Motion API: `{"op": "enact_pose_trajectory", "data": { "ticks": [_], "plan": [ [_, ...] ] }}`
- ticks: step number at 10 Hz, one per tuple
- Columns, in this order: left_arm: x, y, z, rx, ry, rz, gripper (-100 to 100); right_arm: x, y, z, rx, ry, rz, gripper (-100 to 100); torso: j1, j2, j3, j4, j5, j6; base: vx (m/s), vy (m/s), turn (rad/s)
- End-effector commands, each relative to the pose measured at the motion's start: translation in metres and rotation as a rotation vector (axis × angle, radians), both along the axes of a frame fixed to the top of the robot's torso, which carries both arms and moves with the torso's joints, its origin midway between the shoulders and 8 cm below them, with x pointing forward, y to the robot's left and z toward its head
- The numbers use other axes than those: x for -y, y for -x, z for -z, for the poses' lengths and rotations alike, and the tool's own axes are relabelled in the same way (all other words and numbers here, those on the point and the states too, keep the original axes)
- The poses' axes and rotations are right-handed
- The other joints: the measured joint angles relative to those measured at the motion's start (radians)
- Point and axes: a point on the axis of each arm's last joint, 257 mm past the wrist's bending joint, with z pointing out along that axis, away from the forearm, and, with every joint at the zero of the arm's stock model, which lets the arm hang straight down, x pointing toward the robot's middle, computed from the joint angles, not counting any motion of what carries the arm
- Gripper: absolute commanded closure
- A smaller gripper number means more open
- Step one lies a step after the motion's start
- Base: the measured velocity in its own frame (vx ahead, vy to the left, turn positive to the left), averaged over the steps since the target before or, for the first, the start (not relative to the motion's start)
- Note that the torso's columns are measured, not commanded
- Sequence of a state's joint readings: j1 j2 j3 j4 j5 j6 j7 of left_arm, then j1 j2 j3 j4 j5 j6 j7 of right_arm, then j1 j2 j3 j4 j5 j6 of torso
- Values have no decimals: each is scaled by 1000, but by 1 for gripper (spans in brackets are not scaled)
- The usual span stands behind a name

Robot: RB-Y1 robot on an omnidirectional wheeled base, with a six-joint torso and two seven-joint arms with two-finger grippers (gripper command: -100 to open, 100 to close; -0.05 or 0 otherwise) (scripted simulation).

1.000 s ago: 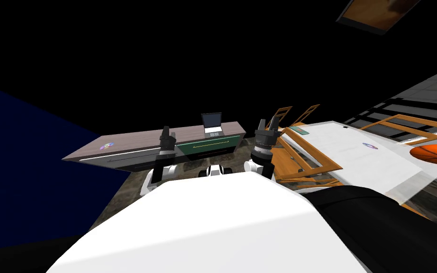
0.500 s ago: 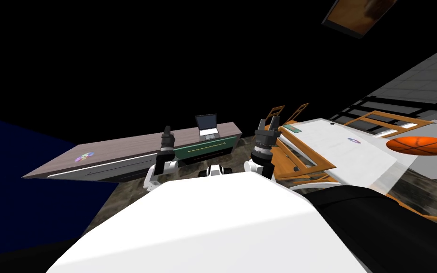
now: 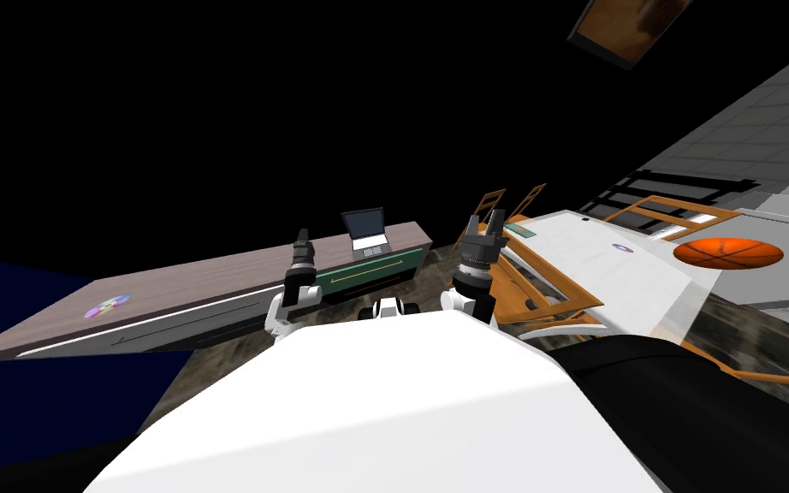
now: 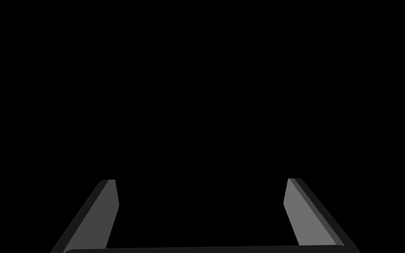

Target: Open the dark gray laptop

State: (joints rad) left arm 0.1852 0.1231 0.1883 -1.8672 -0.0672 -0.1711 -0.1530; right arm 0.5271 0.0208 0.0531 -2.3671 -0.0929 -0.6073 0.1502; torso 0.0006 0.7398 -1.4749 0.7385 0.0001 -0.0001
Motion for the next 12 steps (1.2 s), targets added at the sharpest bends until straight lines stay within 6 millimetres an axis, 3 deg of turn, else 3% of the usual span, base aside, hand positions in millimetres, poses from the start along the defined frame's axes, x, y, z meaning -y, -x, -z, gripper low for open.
{"op": "enact_pose_trajectory", "data": {
  "ticks": [1, 12],
  "plan": [
    [-19, -16, 15, -56, -8, -50, -100, 0, 0, 0, 0, 0, 0, 0, -1, -2, -1, 0, 0, 0, 101, -31, -142],
    [-88, -60, 67, -265, -25, -213, -100, 0, 0, 0, 0, 0, 0, 0, -1, -1, -1, 0, 0, 0, 86, -26, -111]
  ]
}}
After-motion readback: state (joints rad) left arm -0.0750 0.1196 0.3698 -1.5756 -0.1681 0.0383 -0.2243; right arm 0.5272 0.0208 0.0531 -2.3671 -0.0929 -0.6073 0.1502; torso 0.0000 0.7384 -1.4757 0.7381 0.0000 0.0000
